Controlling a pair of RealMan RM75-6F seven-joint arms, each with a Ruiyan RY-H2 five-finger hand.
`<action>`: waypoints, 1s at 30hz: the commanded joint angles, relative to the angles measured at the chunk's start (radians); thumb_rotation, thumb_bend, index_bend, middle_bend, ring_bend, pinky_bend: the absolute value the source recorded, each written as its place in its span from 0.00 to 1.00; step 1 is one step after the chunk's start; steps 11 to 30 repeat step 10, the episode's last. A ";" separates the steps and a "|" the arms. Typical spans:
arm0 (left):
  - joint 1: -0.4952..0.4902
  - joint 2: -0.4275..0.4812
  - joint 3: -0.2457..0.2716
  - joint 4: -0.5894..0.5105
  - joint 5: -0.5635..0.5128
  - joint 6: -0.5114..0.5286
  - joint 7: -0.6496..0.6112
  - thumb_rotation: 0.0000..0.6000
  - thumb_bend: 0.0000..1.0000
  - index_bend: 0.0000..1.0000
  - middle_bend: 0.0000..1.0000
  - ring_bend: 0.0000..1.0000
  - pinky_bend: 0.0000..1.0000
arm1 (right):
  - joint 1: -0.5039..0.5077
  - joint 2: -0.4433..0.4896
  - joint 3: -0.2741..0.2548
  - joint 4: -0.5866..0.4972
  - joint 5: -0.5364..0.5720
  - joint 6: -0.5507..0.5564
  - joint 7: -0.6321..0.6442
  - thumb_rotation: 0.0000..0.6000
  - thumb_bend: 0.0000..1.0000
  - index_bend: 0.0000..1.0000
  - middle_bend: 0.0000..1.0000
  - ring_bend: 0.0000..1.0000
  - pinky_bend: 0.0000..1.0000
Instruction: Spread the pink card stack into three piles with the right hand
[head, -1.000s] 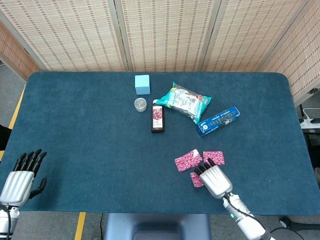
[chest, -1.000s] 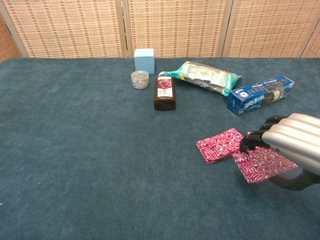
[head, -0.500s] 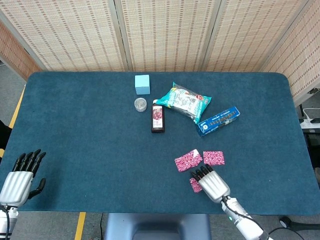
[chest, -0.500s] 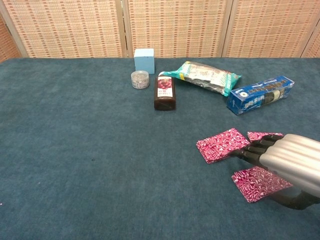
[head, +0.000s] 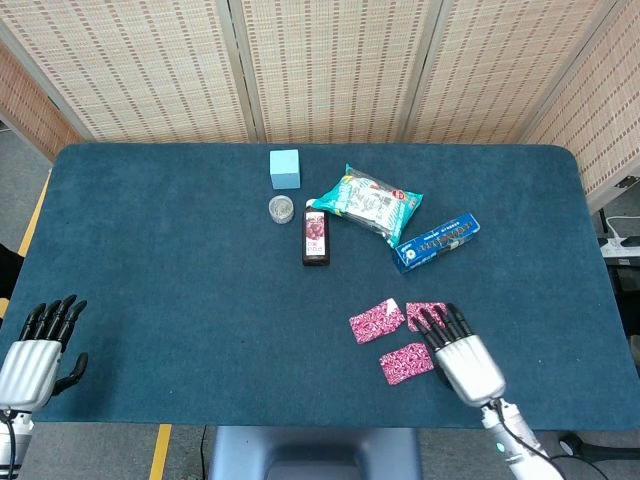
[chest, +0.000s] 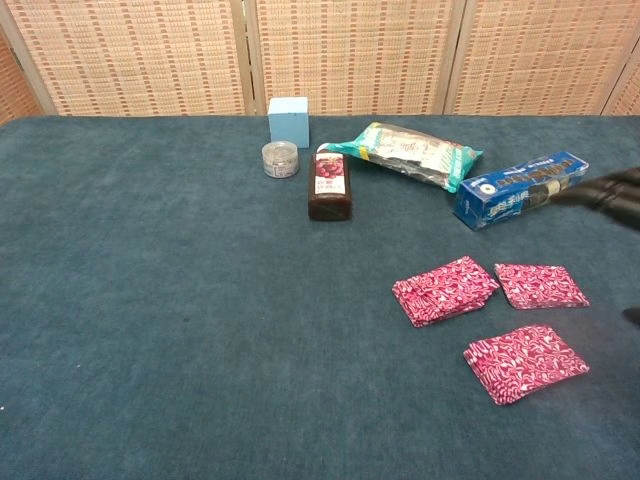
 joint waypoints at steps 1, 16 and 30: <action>0.000 -0.013 -0.001 0.025 0.025 0.020 -0.017 1.00 0.43 0.00 0.00 0.00 0.05 | -0.171 0.063 0.045 0.097 -0.040 0.279 0.261 1.00 0.27 0.00 0.03 0.00 0.00; -0.001 -0.037 -0.001 0.038 0.046 0.036 0.005 1.00 0.44 0.00 0.00 0.00 0.05 | -0.199 0.110 0.090 0.146 -0.030 0.263 0.421 1.00 0.27 0.00 0.00 0.00 0.00; -0.001 -0.037 -0.001 0.038 0.046 0.036 0.005 1.00 0.44 0.00 0.00 0.00 0.05 | -0.199 0.110 0.090 0.146 -0.030 0.263 0.421 1.00 0.27 0.00 0.00 0.00 0.00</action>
